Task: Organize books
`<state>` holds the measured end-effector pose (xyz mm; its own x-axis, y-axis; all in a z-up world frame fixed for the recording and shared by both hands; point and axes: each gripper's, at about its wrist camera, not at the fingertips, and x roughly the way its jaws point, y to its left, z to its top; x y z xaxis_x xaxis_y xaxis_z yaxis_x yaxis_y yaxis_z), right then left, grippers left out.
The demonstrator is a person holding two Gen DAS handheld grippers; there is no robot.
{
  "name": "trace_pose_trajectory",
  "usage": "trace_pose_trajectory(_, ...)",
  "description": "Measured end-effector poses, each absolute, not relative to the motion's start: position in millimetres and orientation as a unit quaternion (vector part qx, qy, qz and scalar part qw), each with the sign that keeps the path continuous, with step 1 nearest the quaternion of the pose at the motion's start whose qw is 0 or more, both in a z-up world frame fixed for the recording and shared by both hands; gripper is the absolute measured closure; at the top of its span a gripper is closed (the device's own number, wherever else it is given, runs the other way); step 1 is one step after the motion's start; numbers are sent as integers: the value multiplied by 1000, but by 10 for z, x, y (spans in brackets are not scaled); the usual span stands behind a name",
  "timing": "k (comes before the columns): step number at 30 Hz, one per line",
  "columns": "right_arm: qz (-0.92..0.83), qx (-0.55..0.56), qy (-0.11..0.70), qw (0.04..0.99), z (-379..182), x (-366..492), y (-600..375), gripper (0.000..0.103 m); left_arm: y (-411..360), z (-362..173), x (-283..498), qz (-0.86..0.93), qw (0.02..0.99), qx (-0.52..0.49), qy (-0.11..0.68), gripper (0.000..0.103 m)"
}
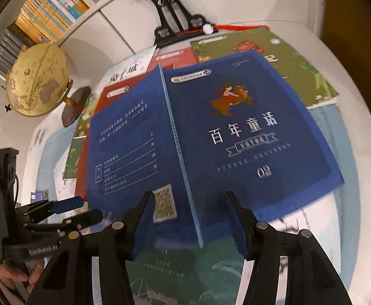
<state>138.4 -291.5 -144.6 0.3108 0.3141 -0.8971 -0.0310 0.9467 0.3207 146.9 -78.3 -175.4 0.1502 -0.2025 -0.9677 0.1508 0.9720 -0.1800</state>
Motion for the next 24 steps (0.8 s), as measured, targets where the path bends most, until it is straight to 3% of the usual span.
trace_pose_trajectory(3,115,131,580,796,-1525,1463,-2911,52,-781,-1750,1453,-124,754,-22,645,41)
trace_pose_trajectory(4,124,137,579,795,-1517,1473,-2899,59,-773,-1753,1451,-126,752,-26,647,41)
trace_pose_trajectory(8,194,192,577,770,-1463,1491,-2862,69,-751,-1798,1459,-135,742,-54,654,40)
trace_pose_trajectory(18,271,278,551,738,-1382,1399,-2955,70,-670,-1732,1433,-138,747,-51,648,39)
trace_pose_trajectory(22,251,266,567,738,-1506,1446,-2933,70,-642,-1731,1387,-136,750,-51,645,39)
trace_pose_trajectory(24,219,245,592,736,-1644,1515,-2919,75,-649,-1724,1401,-143,748,-48,646,38)
